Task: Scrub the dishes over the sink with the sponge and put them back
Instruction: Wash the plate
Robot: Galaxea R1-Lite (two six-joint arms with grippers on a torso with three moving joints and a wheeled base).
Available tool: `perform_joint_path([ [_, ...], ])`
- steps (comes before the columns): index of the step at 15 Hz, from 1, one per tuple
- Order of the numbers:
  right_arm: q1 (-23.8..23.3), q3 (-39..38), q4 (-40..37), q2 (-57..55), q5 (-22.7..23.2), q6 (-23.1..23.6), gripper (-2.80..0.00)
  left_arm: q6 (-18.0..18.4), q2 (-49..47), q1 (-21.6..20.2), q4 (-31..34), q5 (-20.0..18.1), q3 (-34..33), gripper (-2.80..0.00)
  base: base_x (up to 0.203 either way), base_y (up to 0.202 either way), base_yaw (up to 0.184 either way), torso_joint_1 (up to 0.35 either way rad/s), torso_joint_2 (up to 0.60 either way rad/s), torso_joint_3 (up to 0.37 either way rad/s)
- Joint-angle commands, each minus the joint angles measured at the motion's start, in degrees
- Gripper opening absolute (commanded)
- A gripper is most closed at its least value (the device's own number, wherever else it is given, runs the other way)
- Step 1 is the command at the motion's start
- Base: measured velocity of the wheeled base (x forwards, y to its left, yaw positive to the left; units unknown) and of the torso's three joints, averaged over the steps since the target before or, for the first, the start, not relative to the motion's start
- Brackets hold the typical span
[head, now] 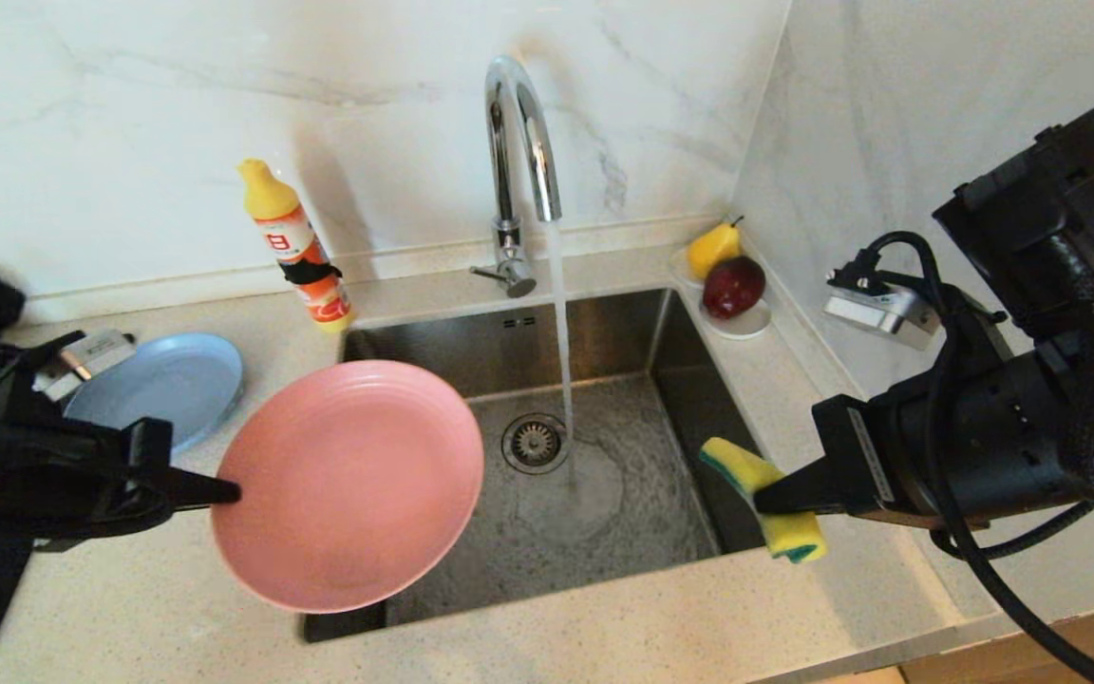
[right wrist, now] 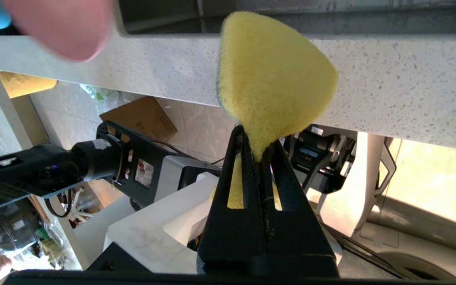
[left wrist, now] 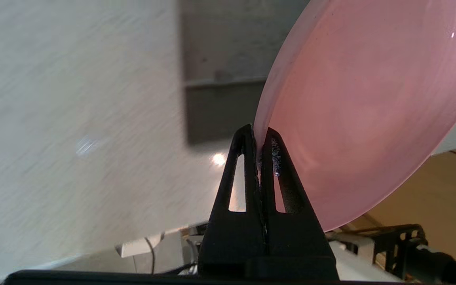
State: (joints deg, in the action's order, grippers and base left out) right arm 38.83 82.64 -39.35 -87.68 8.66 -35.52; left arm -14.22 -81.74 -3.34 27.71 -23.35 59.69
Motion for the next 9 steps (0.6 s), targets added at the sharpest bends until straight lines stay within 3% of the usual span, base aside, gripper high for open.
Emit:
perform_joint_path([
  [1, 0.02, -0.01, -0.2, 0.58, 0.05, -0.16, -2.8, -4.54, -8.3, 7.0, -3.33, 4.61, 2.81, -2.8, 0.0, 0.0, 0.0, 0.0, 0.0, 0.0],
  [4, -0.03, -0.37, -0.2, 0.84, 0.05, -0.08, -2.8, -9.92, -15.12, 13.76, -9.54, 12.57, 6.75, -2.8, 0.0, 0.0, 0.0, 0.0, 0.0, 0.0],
  [9, -0.07, -0.29, -0.2, 1.02, -0.04, 0.01, -2.8, -13.13, -22.16, 18.64, -10.22, 14.41, 13.96, -2.8, 0.0, 0.0, 0.0, 0.0, 0.0, 0.0],
])
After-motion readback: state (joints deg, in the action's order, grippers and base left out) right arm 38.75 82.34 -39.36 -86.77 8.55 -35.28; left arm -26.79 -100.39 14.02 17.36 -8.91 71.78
